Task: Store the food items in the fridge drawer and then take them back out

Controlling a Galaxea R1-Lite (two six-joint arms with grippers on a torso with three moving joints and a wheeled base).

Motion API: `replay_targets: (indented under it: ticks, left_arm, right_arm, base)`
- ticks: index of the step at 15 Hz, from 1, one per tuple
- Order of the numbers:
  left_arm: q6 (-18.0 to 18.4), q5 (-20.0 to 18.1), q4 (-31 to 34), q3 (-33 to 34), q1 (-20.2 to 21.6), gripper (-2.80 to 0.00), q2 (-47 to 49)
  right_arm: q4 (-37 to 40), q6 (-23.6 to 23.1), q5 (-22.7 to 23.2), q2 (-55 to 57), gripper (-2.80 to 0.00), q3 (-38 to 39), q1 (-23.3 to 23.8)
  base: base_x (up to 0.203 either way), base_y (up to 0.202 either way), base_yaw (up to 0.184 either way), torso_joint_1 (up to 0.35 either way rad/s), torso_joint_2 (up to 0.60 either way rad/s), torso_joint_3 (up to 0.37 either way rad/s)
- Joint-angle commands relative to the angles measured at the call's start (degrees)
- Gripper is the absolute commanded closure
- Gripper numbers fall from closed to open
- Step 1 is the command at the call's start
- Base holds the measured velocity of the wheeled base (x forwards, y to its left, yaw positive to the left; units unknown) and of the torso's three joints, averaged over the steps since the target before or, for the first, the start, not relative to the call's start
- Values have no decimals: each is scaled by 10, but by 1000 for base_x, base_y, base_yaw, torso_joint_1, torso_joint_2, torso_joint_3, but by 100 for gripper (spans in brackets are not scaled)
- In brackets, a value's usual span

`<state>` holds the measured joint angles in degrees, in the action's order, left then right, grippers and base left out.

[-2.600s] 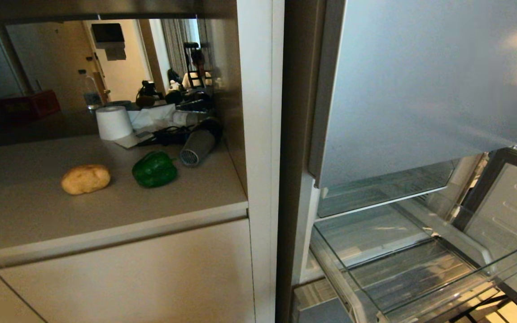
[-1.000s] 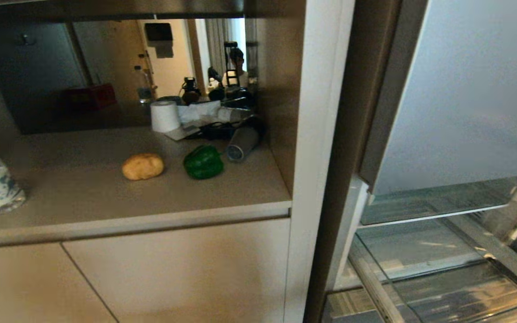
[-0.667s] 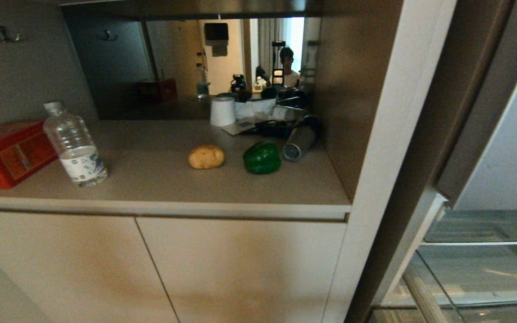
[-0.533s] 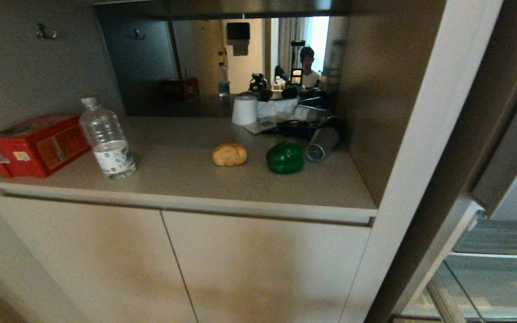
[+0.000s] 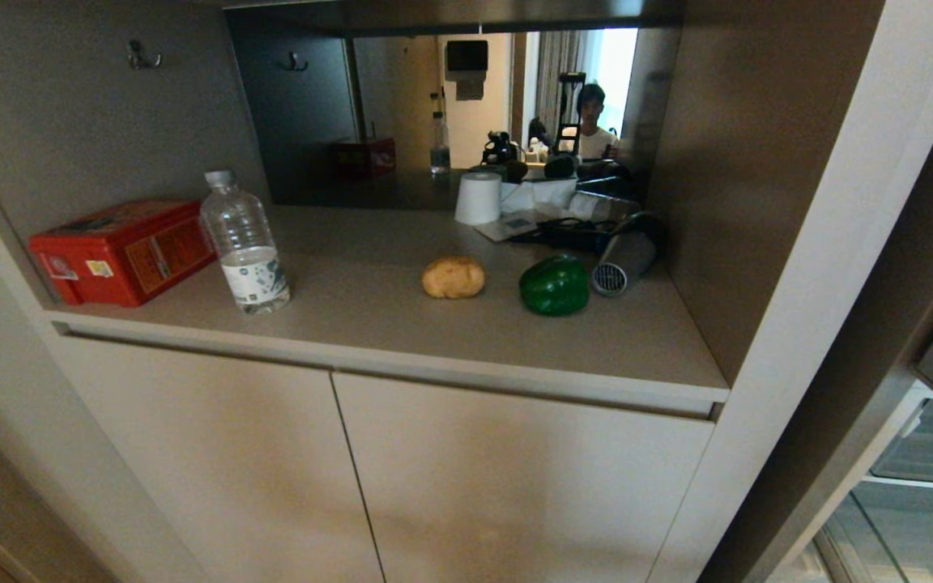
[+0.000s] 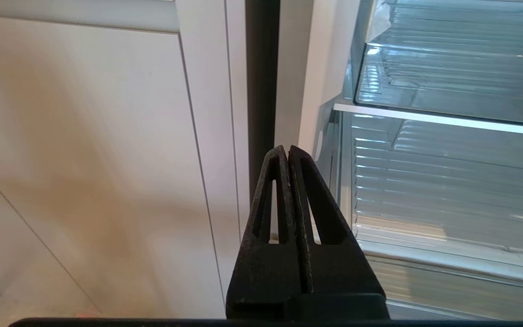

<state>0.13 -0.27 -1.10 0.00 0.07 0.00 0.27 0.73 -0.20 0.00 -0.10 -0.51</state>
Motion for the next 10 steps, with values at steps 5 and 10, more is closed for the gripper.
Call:
replay_targets:
  ticks: [5,10]
  left_arm:
    - [0,0,0,6,0,0,-1]
    - [0,0,0,6,0,0,-1]
  right_arm:
    - [3,-32,2,1,0,1,0]
    - [-77,-56,15,1,0,-13,0]
  base:
    - [0,0,0,0,0,0]
    - [0,0,0,0,0,0]
